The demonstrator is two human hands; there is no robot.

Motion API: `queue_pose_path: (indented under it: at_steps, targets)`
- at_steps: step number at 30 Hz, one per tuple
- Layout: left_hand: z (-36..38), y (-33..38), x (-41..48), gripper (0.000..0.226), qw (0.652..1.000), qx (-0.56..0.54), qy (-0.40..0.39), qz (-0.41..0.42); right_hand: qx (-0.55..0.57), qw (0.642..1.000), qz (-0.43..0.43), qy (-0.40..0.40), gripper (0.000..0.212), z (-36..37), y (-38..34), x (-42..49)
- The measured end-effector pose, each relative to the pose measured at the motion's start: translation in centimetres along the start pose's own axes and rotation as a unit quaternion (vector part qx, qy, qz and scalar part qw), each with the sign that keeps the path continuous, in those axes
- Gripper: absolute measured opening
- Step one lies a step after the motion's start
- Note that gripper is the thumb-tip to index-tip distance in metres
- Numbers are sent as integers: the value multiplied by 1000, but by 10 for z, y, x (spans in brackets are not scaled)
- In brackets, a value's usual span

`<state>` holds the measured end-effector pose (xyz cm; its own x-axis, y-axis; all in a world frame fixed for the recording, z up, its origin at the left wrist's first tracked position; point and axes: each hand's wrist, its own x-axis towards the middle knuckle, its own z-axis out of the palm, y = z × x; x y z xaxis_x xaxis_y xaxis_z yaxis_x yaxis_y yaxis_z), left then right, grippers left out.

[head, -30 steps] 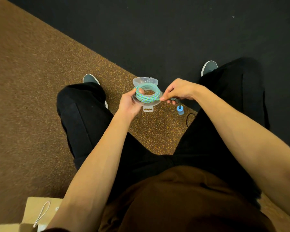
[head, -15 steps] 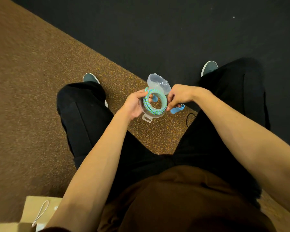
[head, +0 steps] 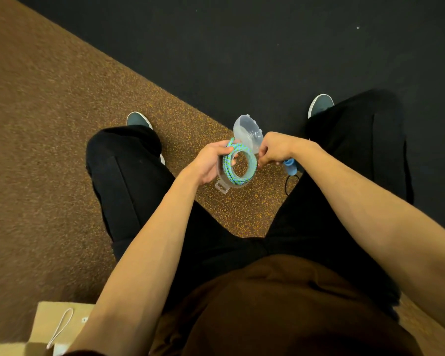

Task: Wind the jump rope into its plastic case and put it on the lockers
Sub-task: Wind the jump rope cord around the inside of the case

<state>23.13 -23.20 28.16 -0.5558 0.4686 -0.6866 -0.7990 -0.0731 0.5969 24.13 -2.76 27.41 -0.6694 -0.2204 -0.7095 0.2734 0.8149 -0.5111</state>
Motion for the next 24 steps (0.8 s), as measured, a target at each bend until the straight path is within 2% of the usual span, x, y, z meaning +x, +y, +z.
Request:
queue_pose_path:
  at_steps: [5, 9, 13, 20, 24]
  targets:
    - [-2, 2, 0, 27, 1000, -4, 11, -20, 38, 999, -26, 8, 7, -1, 0, 2]
    - [-7, 6, -2, 23, 998, -54, 7, -44, 81, 995, -63, 15, 13, -6, -1, 2]
    - [-13, 6, -1, 18, 992, -97, 23, -77, 70, 993, -95, 25, 19, -9, -4, 2]
    - [-18, 6, 3, 19, 978, -176, 67, -85, 84, 989, -105, 60, 22, -8, -4, 1]
    - [-17, 5, 4, 23, 977, -181, 74, -88, 57, 987, -93, 122, 19, -5, -8, -1]
